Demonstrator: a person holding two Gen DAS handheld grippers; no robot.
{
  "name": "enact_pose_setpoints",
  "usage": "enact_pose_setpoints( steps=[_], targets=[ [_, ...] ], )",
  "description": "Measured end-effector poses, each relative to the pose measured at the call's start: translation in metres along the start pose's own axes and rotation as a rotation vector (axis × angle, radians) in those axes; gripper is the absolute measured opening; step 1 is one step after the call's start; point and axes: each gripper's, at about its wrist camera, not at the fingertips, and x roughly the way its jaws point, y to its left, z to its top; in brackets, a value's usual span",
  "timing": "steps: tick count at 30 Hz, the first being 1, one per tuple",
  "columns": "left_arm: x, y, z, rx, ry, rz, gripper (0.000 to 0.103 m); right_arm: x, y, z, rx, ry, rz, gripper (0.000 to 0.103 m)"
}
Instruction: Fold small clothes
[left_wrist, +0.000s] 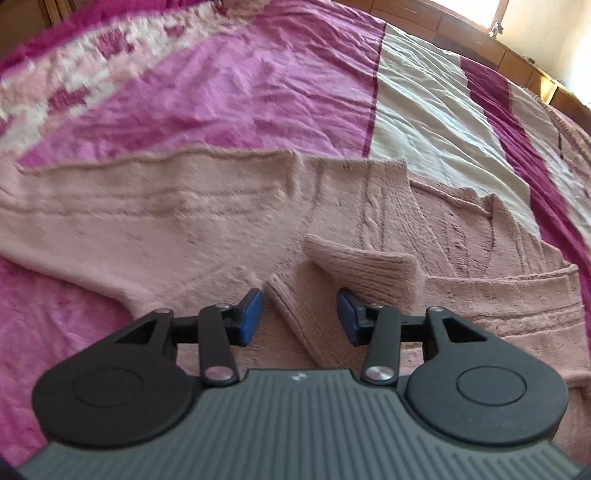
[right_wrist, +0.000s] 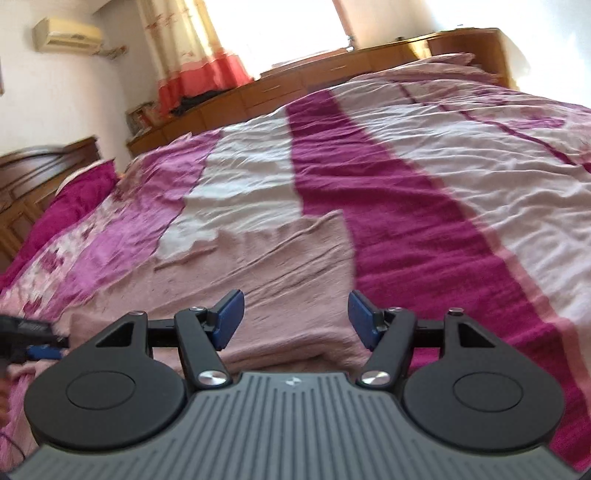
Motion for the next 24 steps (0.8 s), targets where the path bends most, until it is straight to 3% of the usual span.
enact_pose_setpoints(
  steps=[1,2,10,16,20,24],
  targets=[
    [0.002,0.001,-0.001,-0.002,0.005,-0.021,0.022,0.003,0.005,-0.003,-0.013,0.016,0.000,0.070],
    [0.003,0.001,-0.001,0.004,0.007,-0.034,0.012,0.006,0.008,-0.006,-0.026,0.029,-0.002,0.070],
    [-0.026,0.015,-0.005,0.044,-0.059,0.024,0.010,0.018,0.017,-0.018,-0.098,0.070,-0.039,0.070],
    [-0.025,0.031,-0.004,-0.027,0.008,0.026,0.021,0.025,0.025,-0.017,-0.130,0.090,-0.058,0.070],
    [-0.026,0.034,0.002,-0.060,-0.015,0.054,0.042,0.026,0.026,0.001,-0.093,0.106,-0.038,0.070],
    [-0.022,0.032,0.012,-0.068,-0.033,0.043,0.046,0.042,0.026,0.034,-0.028,0.126,-0.030,0.070]
  ],
)
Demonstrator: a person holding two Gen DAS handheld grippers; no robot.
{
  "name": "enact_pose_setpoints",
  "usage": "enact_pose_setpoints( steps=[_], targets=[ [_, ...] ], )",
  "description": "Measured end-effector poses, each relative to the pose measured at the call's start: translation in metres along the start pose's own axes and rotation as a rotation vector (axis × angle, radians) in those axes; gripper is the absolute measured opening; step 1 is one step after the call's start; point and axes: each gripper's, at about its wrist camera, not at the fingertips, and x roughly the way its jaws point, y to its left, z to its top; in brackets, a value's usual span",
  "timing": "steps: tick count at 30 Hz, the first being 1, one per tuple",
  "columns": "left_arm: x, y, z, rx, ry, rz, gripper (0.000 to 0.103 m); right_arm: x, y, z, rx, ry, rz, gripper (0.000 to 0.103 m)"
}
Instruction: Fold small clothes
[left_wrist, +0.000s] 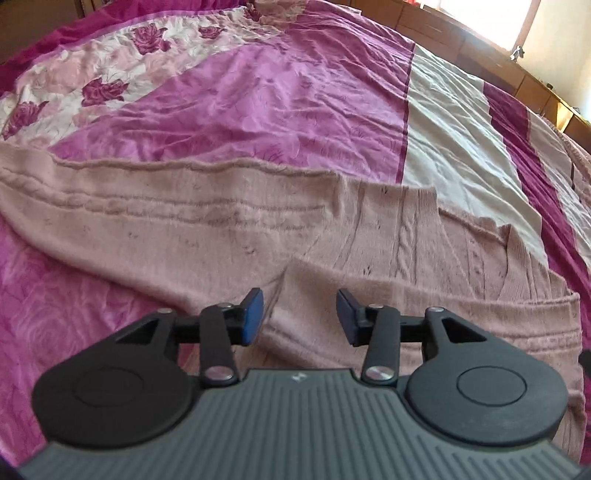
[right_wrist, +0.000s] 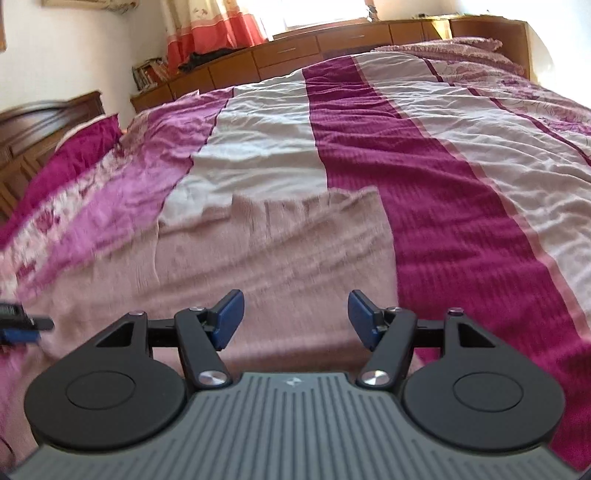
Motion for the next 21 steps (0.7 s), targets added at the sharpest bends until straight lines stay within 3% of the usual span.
enact_pose_setpoints(
  steps=[7,13,15,16,19,20,21],
  targets=[
    [0.022,0.001,0.007,-0.015,0.022,-0.001,0.046,0.058,-0.004,0.052,0.159,0.071,-0.063,0.070],
    [0.024,0.004,0.006,0.031,0.004,-0.073,0.046,0.104,-0.006,0.061,0.203,0.129,-0.149,0.068],
    [0.025,0.002,0.005,0.067,-0.001,-0.083,0.046,0.108,0.001,0.060,0.154,0.110,-0.210,0.052],
    [0.025,0.000,0.004,0.088,-0.006,-0.085,0.046,0.109,0.003,0.058,0.131,0.101,-0.236,0.034],
    [0.028,-0.006,-0.001,0.152,-0.016,-0.085,0.042,0.108,0.003,0.055,0.100,0.075,-0.234,0.020],
    [0.029,-0.007,-0.003,0.170,-0.018,-0.086,0.024,0.106,0.003,0.054,0.095,0.066,-0.227,0.016],
    [0.030,-0.008,-0.003,0.179,-0.017,-0.093,0.015,0.103,0.001,0.054,0.098,0.057,-0.219,0.014]
  ],
)
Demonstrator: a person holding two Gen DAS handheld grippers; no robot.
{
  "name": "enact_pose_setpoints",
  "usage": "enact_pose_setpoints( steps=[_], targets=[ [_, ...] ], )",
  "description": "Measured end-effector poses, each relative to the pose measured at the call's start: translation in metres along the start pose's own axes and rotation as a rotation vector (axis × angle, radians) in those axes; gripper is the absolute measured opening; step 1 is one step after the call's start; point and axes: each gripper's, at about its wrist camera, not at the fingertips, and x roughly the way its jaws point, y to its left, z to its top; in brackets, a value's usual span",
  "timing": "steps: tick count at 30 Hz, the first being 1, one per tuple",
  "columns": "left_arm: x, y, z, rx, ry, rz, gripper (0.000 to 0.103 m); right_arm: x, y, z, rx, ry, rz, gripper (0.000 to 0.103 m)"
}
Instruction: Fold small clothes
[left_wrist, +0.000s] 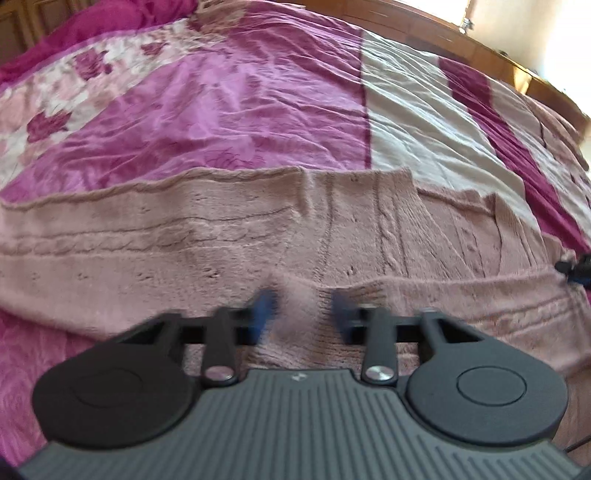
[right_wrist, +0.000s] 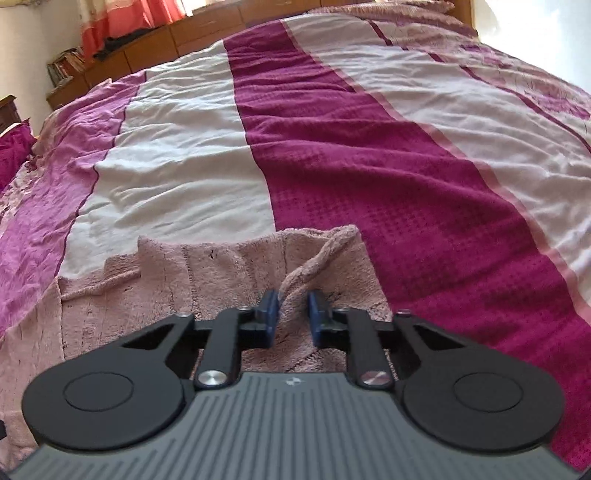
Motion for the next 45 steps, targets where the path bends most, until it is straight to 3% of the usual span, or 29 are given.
enact_pose_setpoints(
  steps=[2,8,13,16,19,21,23,26,29,37,45],
  targets=[
    [-0.002,0.000,-0.001,-0.011,-0.013,-0.019,0.013,-0.006,-0.004,0.001,0.019,-0.023,0.016,0.008],
    [-0.015,-0.002,0.013,-0.006,-0.133,-0.036,0.013,-0.028,-0.011,0.005,0.043,-0.154,0.005,0.007],
    [0.006,-0.011,0.022,0.018,-0.091,-0.014,0.015,-0.020,-0.015,0.006,0.048,-0.153,-0.032,0.007],
    [0.020,-0.014,0.023,0.037,-0.051,0.038,0.027,-0.009,-0.016,0.001,0.047,-0.130,-0.046,0.007],
    [0.028,-0.013,0.020,0.063,-0.034,0.116,0.054,0.000,-0.018,-0.005,0.041,-0.115,-0.051,0.008],
    [0.028,-0.010,0.018,0.082,-0.038,0.141,0.064,0.001,-0.020,-0.007,0.034,-0.115,-0.045,0.010],
    [0.029,-0.007,0.018,0.095,-0.029,0.158,0.069,-0.001,-0.020,-0.007,0.028,-0.114,-0.027,0.026],
    [0.024,-0.003,0.020,0.070,-0.013,0.154,0.069,-0.009,-0.021,-0.005,0.047,-0.113,0.003,0.048],
    [0.012,0.000,0.023,0.057,-0.009,0.159,0.069,-0.023,-0.021,-0.005,0.056,-0.124,0.029,0.057],
    [-0.025,0.008,0.034,0.113,-0.051,0.238,0.069,-0.068,-0.026,-0.019,0.079,-0.122,0.099,0.058],
    [-0.058,0.047,0.031,0.036,-0.057,0.279,0.069,-0.111,-0.026,-0.046,0.082,-0.108,0.158,0.060]
  ],
)
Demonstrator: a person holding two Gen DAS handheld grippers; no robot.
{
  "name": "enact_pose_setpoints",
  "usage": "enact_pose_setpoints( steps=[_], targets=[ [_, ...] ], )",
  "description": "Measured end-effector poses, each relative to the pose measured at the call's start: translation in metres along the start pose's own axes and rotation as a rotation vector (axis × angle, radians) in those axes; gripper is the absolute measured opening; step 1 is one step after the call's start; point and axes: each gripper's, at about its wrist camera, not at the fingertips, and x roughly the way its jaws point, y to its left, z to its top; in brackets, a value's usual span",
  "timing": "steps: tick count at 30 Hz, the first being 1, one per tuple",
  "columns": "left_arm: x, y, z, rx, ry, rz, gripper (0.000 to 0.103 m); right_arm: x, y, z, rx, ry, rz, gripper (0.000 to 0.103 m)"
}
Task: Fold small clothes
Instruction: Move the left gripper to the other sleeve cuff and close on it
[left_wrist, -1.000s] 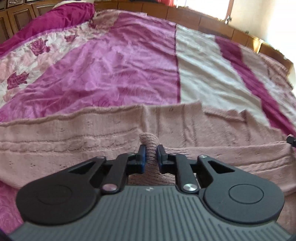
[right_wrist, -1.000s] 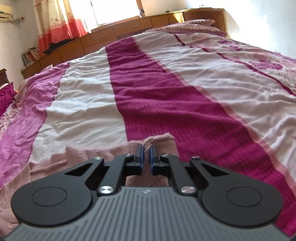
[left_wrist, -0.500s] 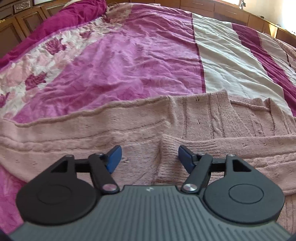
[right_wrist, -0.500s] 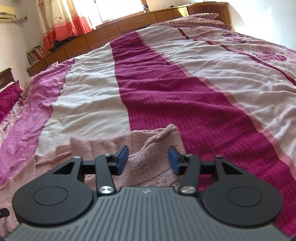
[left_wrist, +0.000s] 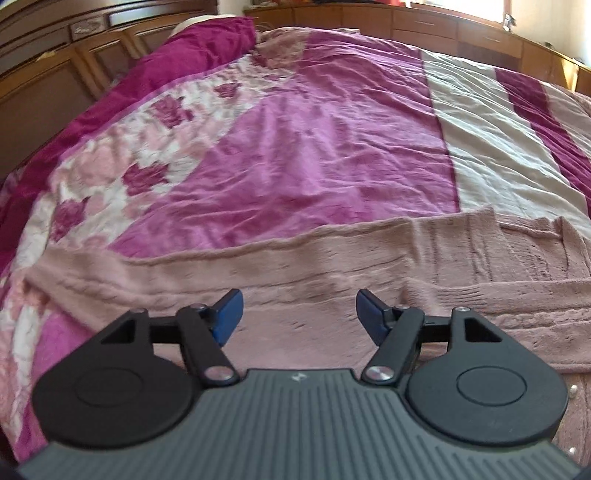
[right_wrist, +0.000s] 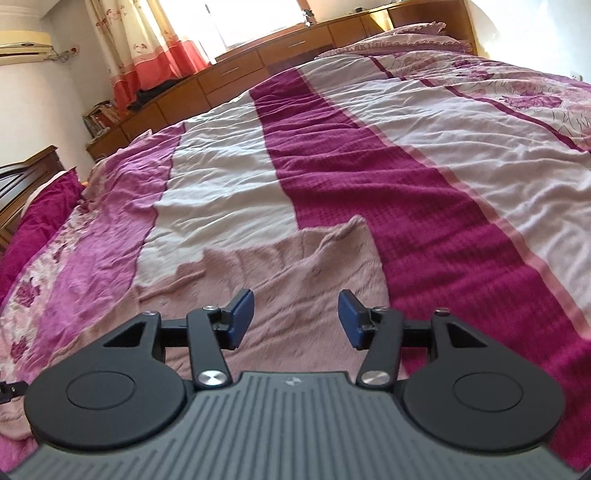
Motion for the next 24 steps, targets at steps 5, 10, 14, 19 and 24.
enact_pose_setpoints(
  steps=[5,10,14,19,24],
  targets=[
    [-0.007,0.034,-0.011,-0.044,0.008,0.031,0.069,-0.022,0.007,-0.015,-0.001,0.014,0.034,0.068],
    [-0.011,0.072,-0.022,-0.110,0.009,0.067,0.069,-0.036,0.018,-0.029,0.014,0.059,0.081,0.069],
    [-0.009,0.106,-0.029,-0.195,0.020,0.084,0.069,-0.047,0.031,-0.043,-0.015,0.069,0.103,0.070],
    [-0.009,0.148,-0.038,-0.347,0.009,0.080,0.069,-0.052,0.038,-0.064,-0.044,0.102,0.115,0.078],
    [-0.003,0.181,-0.045,-0.481,0.001,0.077,0.069,-0.052,0.047,-0.082,-0.118,0.121,0.098,0.079]
  ],
)
